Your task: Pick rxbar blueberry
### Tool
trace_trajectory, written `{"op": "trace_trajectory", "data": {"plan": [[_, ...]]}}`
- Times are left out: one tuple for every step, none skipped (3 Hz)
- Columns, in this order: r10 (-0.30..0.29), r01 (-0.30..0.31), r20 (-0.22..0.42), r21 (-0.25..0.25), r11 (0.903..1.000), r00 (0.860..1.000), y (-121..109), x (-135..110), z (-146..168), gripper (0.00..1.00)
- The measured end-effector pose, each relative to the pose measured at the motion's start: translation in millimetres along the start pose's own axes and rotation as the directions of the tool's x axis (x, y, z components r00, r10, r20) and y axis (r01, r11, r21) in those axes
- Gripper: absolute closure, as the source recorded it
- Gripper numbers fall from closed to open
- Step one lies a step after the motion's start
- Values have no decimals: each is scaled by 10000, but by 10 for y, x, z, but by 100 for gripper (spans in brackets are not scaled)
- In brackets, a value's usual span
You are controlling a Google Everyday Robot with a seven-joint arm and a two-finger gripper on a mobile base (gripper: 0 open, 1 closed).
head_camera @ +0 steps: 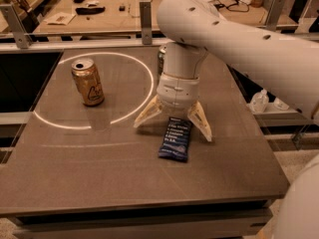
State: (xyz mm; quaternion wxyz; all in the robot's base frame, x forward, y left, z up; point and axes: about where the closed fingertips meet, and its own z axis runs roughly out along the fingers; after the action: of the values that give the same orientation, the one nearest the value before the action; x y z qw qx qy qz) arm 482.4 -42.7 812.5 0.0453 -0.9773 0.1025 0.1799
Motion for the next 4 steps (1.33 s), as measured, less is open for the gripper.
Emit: {"op": "trace_trajectory", "data": {"plan": [[388, -390, 325, 66, 9992, 9987, 164, -55, 68, 17], [578, -582, 382, 95, 9983, 9976, 269, -83, 73, 35], [586, -590, 381, 93, 9982, 9976, 272, -81, 74, 36], [606, -609, 374, 93, 9981, 9975, 278, -79, 72, 36]]}}
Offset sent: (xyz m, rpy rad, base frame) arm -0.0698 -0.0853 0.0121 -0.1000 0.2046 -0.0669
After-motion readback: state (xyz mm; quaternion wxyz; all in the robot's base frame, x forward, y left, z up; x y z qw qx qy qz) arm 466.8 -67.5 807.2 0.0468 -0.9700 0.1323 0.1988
